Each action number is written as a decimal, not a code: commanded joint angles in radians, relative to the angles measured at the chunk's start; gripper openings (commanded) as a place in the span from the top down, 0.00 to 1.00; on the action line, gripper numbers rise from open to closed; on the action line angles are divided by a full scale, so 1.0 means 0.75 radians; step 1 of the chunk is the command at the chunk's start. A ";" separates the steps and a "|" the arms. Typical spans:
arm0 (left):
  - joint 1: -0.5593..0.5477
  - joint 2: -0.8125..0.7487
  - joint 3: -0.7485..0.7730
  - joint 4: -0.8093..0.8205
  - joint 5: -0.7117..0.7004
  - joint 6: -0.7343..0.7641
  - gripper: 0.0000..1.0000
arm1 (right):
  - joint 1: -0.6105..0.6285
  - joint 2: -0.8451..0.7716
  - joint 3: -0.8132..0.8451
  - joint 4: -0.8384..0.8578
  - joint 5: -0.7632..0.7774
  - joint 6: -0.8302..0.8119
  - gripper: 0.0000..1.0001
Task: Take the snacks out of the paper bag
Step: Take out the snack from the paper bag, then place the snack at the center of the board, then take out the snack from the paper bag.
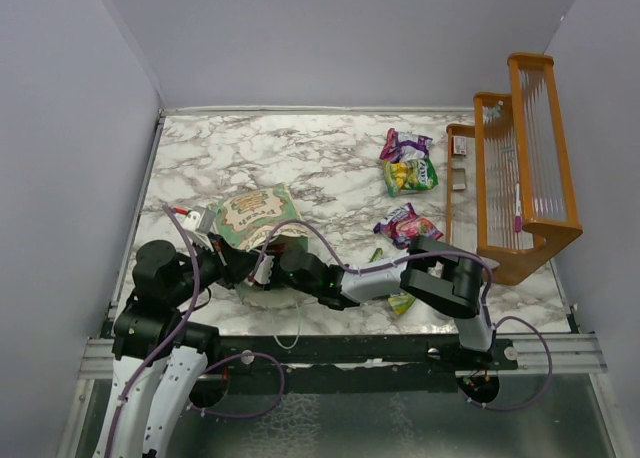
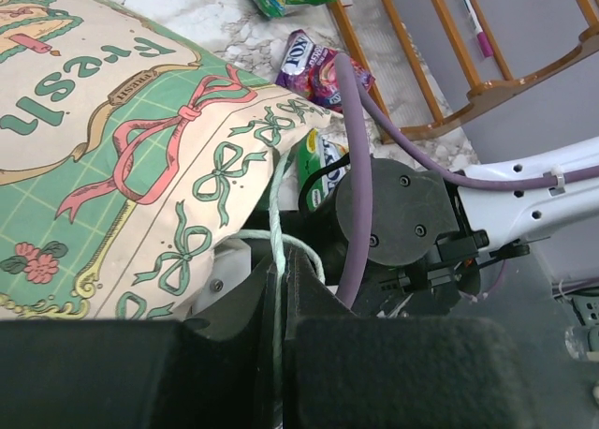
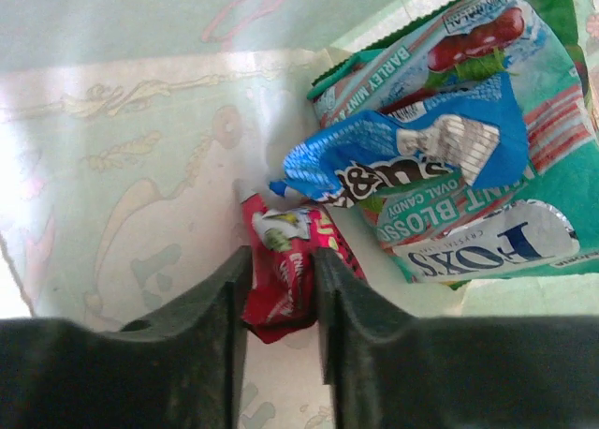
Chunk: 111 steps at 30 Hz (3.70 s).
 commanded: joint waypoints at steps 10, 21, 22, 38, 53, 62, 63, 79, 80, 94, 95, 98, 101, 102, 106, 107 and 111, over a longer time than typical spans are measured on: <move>-0.001 0.013 0.051 -0.066 -0.263 -0.035 1.00 | 0.019 -0.333 -0.169 0.029 -0.253 0.098 0.94; 0.000 0.047 0.080 -0.054 -0.336 -0.050 1.00 | 0.027 -0.813 -0.395 0.070 -0.609 0.378 0.99; 0.000 0.051 0.084 -0.055 -0.335 -0.043 1.00 | 0.026 -0.861 -0.406 0.047 -0.653 0.398 0.99; 0.003 0.028 0.122 -0.103 -0.474 0.022 1.00 | 0.025 -1.761 -0.572 -0.812 -0.048 0.464 0.99; 0.004 0.074 0.093 -0.015 -0.479 0.039 1.00 | -0.226 -1.260 -0.680 -0.477 0.368 0.719 0.99; 0.005 0.098 0.099 -0.038 -0.488 0.056 1.00 | -0.390 -0.860 -0.680 -0.268 0.230 0.708 0.99; 0.006 0.094 0.098 -0.037 -0.489 0.054 1.00 | -0.392 -0.841 -0.688 -0.261 0.213 0.718 0.99; 0.008 0.075 0.096 -0.031 -0.467 0.070 1.00 | -0.390 -1.404 -0.585 -0.746 -0.296 0.493 0.36; 0.008 0.073 0.097 -0.031 -0.469 0.069 1.00 | -0.390 -1.445 -0.598 -0.731 -0.412 0.467 0.36; 0.010 0.077 0.098 -0.034 -0.457 0.075 1.00 | -0.045 -1.159 -0.371 -0.456 -0.587 0.125 0.32; 0.010 0.077 0.098 -0.033 -0.459 0.076 1.00 | -0.023 -1.116 -0.339 -0.452 -0.582 0.077 0.32; 0.010 0.072 0.099 -0.035 -0.463 0.073 1.00 | -0.010 -0.999 -0.250 -0.445 -0.605 -0.039 0.31; 0.010 0.067 0.100 -0.036 -0.465 0.074 1.00 | -0.008 -0.924 -0.206 -0.423 -0.635 -0.205 0.30; 0.010 0.062 0.100 -0.037 -0.465 0.072 1.00 | -0.007 -0.906 -0.198 -0.412 -0.649 -0.268 0.30; 0.010 0.058 0.100 -0.034 -0.460 0.078 1.00 | -0.003 -0.827 -0.171 -0.417 -0.659 -0.544 0.29; 0.011 0.057 0.101 -0.033 -0.459 0.079 1.00 | -0.002 -0.801 -0.145 -0.433 -0.639 -0.591 0.29; 0.010 0.046 0.100 -0.032 -0.454 0.084 1.00 | 0.002 -0.663 -0.001 -0.588 -0.534 -0.795 0.29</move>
